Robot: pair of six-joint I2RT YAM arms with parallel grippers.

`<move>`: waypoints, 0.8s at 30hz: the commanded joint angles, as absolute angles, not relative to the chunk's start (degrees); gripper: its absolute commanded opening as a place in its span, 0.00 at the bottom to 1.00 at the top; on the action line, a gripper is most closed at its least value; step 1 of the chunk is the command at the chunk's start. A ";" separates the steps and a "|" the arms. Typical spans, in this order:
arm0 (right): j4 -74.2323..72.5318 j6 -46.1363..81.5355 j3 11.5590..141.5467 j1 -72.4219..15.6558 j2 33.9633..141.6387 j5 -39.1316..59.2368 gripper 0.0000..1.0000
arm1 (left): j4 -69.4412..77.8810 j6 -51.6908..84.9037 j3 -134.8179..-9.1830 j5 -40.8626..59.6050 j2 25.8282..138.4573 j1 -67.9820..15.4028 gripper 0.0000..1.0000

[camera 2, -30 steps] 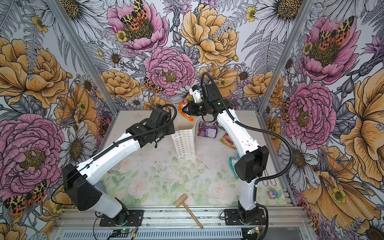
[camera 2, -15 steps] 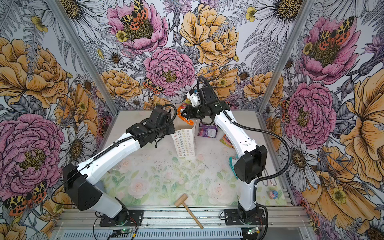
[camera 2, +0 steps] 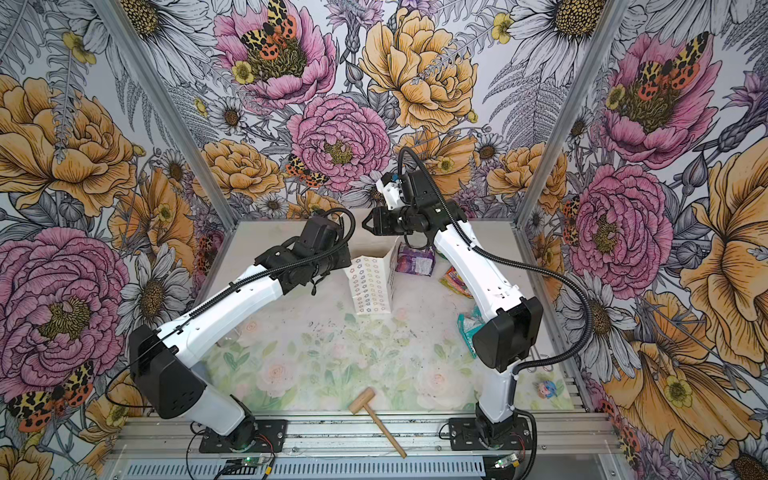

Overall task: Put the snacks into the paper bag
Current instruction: 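Raise the right gripper out of the bag and move toward the teal packet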

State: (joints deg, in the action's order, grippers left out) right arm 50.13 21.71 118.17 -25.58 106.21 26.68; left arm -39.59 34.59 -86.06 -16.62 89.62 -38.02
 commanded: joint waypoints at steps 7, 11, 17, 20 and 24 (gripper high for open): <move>49.59 19.66 117.48 -25.52 99.24 27.58 0.56 | -39.39 34.81 -87.45 -15.64 90.27 -37.97 0.00; 50.07 18.75 116.24 -24.70 95.62 26.65 0.62 | -39.46 34.72 -87.37 -15.64 89.95 -37.94 0.00; 50.30 18.26 112.31 -22.23 88.88 22.59 0.67 | -39.38 34.72 -87.01 -15.82 89.38 -37.94 0.00; 50.31 18.90 109.89 -21.17 85.75 18.69 0.68 | -39.38 34.77 -87.10 -15.57 89.57 -37.97 0.00; 50.27 19.49 105.84 -19.82 82.15 15.47 0.70 | -39.46 34.63 -87.10 -15.12 89.87 -37.88 0.00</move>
